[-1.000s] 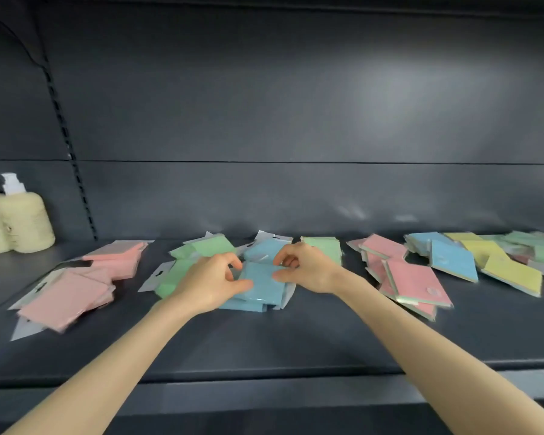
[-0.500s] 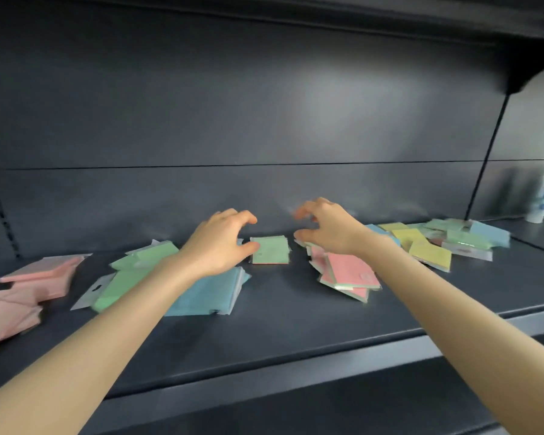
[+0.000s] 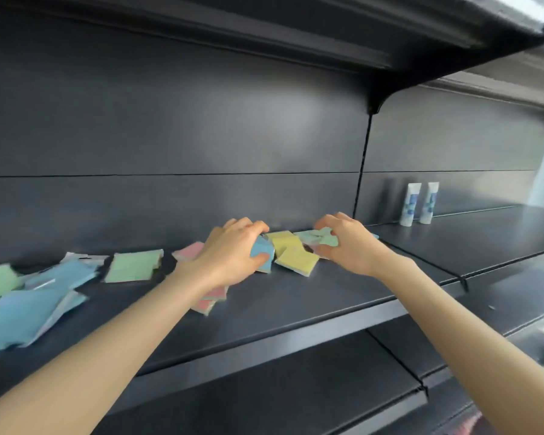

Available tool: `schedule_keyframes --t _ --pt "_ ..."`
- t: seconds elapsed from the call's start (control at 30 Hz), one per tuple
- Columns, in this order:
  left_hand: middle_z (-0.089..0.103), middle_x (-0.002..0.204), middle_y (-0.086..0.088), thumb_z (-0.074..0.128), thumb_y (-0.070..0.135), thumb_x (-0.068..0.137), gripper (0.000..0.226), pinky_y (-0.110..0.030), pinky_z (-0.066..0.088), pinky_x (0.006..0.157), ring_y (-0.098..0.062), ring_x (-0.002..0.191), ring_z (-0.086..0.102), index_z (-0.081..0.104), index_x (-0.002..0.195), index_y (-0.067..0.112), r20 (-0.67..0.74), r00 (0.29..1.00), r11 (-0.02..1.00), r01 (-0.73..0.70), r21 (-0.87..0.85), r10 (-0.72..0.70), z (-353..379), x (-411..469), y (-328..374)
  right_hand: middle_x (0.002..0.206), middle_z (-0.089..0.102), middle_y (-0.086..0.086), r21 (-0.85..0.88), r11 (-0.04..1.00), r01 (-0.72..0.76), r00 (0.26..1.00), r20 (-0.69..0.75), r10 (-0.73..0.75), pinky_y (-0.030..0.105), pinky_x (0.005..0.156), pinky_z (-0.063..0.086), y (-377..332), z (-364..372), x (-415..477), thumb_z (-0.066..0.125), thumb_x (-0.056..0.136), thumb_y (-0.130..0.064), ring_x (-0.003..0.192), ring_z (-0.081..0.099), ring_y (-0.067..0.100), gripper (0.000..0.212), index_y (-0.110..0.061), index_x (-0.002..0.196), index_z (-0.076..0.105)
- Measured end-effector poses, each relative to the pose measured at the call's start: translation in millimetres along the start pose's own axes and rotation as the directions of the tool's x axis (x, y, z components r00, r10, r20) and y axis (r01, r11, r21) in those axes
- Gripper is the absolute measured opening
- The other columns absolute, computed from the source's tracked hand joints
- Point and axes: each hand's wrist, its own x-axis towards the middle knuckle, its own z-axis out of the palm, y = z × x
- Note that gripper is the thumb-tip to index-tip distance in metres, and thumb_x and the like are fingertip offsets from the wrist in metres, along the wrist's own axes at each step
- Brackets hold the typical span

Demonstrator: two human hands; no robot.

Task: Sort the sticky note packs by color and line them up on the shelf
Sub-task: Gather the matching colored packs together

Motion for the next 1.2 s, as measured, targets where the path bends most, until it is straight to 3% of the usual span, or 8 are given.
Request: schedule_keyframes --t 0.37,0.5,0.63,0.8,0.93,1.03,1.1,1.2 --pt "0.047 0.135 0.003 0.052 0.037 0.092 0.044 -0.033 0.036 0.096 -0.019 0.127 0.039 0.044 0.132 0.023 0.087 0.996 0.999 -0.02 -0.038 0.023 69 59 107 0.131 0.043 0.004 -0.026 1.0 -0.015 0.993 0.114 0.018 0.027 0.085 0.037 140 -25 -10 0.058 0.091 -0.028 0.102 0.045 0.019 0.043 -0.016 0.131 0.046" --pt "0.049 0.127 0.004 0.05 0.038 0.092 0.043 -0.03 0.037 0.091 -0.018 0.12 0.042 0.044 0.133 0.024 0.119 0.993 0.999 0.006 -0.054 0.0 86 93 115 0.13 0.043 0.003 0.007 1.0 -0.022 0.993 0.114 0.021 0.026 0.086 0.036 170 -20 14 0.059 0.09 -0.028 0.111 0.046 0.021 0.043 -0.018 0.131 0.047" --pt "0.048 0.126 0.005 0.052 0.042 0.092 0.046 -0.028 0.035 0.082 -0.018 0.121 0.043 0.042 0.134 0.025 0.149 0.988 0.999 0.038 -0.027 -0.034 106 130 112 0.126 0.044 0.002 0.019 0.999 -0.028 0.99 0.135 0.026 0.03 0.088 0.041 198 -9 42 0.059 0.09 -0.027 0.105 0.046 0.02 0.043 -0.019 0.13 0.046" --pt "0.048 0.129 0.001 0.054 0.044 0.09 0.05 -0.035 0.039 0.096 -0.021 0.123 0.043 0.042 0.134 0.023 0.248 0.966 0.995 0.086 -0.046 -0.072 138 179 102 0.125 0.043 0.001 0.034 0.998 -0.055 0.983 0.178 0.048 0.031 0.092 0.041 232 8 81 0.059 0.089 -0.028 0.115 0.047 0.022 0.043 -0.02 0.129 0.046" --pt "0.05 0.132 0.002 0.055 0.056 0.086 0.06 -0.032 0.041 0.094 -0.018 0.122 0.045 0.044 0.133 0.02 0.343 0.928 0.968 0.207 -0.141 -0.148 161 209 94 0.128 0.044 0.003 0.055 0.998 -0.037 0.981 0.191 0.026 0.028 0.089 0.04 248 19 119 0.058 0.09 -0.028 0.111 0.047 0.02 0.041 -0.018 0.129 0.047" --pt "0.057 0.093 0.01 0.057 0.057 0.083 0.038 -0.027 0.04 0.07 -0.014 0.09 0.053 0.054 0.095 0.021 0.329 0.928 0.947 0.249 -0.202 -0.174 173 220 88 0.127 0.046 0.004 0.094 0.995 -0.026 0.979 0.204 0.006 0.025 0.083 0.038 254 32 142 0.058 0.09 -0.029 0.107 0.05 0.02 0.042 -0.017 0.129 0.049" --pt "0.047 0.066 0.011 0.057 0.061 0.081 0.045 -0.028 0.033 0.057 -0.011 0.067 0.046 0.048 0.073 0.018 0.329 0.923 0.953 0.26 -0.158 -0.197 178 223 88 0.127 0.049 0.004 0.119 0.993 -0.019 0.975 0.222 -0.008 0.026 0.087 0.038 257 42 155 0.06 0.089 -0.035 0.114 0.049 0.02 0.044 -0.016 0.128 0.05" --pt "0.044 0.062 0.01 0.057 0.067 0.077 0.053 -0.029 0.036 0.06 -0.012 0.071 0.043 0.049 0.069 0.015 0.332 0.911 0.961 0.275 -0.041 -0.246 182 229 90 0.126 0.055 0.002 0.127 0.992 -0.018 0.968 0.249 -0.015 0.037 0.095 0.043 261 55 176 0.06 0.084 -0.048 0.117 0.05 0.021 0.049 -0.019 0.124 0.053"
